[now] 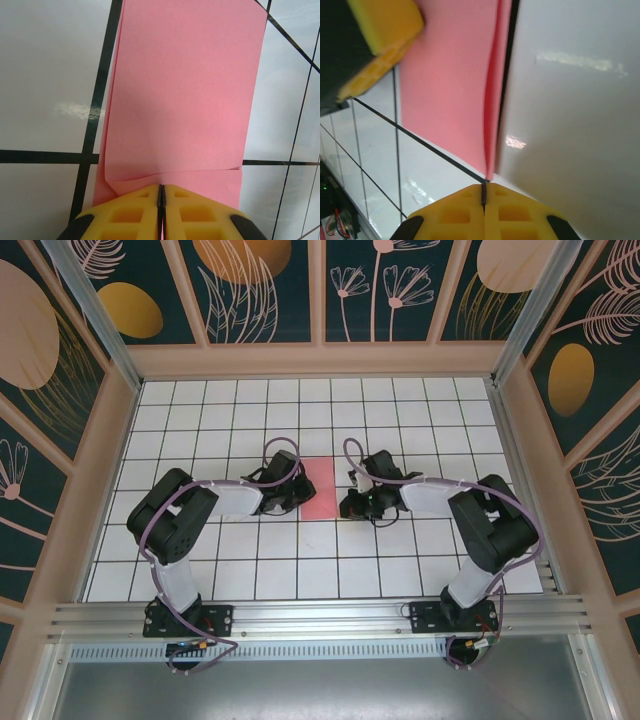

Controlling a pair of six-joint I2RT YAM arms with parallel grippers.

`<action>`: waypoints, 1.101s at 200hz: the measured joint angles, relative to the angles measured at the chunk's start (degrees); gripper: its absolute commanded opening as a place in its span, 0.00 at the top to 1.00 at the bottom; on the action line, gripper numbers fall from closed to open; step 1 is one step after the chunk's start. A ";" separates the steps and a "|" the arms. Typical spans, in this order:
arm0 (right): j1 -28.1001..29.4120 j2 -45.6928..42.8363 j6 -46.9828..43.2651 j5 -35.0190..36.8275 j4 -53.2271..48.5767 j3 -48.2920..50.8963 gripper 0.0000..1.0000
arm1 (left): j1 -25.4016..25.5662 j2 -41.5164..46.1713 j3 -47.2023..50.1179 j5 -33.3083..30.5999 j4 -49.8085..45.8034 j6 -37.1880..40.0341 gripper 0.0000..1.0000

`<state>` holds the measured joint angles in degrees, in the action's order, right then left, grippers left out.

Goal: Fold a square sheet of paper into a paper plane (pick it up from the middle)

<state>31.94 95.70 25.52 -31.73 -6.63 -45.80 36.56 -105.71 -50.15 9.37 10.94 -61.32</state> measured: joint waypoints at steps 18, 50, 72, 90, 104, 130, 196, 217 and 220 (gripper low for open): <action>0.04 0.24 0.96 0.17 0.39 -1.38 0.98 | 0.00 -0.11 -0.55 0.26 -0.70 0.44 0.86; 0.70 3.65 2.49 0.33 1.44 -3.96 0.99 | -0.02 -0.11 -0.94 1.07 -0.90 1.31 0.86; 0.90 6.40 3.19 0.66 1.75 -4.63 0.99 | -0.07 -0.11 -1.33 1.33 -0.90 2.01 0.86; 0.76 7.34 3.52 0.68 1.88 -4.70 0.99 | -0.07 0.00 -1.42 1.86 -0.90 2.78 0.85; 0.76 7.34 3.56 0.72 2.05 -4.70 0.99 | -0.07 0.33 -1.42 2.60 -0.70 3.08 0.85; 0.76 7.34 3.56 0.79 2.08 -4.66 0.99 | 0.02 0.92 -1.40 4.63 0.63 3.06 0.86; 0.76 7.34 4.00 0.85 2.16 -4.57 1.00 | 2.27 1.07 0.33 7.91 3.21 2.36 0.87; 0.76 7.39 4.00 0.83 2.16 -4.57 1.00 | 2.75 1.01 0.35 8.55 3.74 2.34 0.86; 0.76 7.39 4.00 0.85 2.16 -4.57 1.00 | 2.82 0.98 0.35 8.63 3.87 2.32 0.86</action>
<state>32.71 103.09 29.52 -30.87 -4.47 -50.37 39.38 -104.73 -49.80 18.00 14.81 -59.00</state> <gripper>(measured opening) 0.065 0.136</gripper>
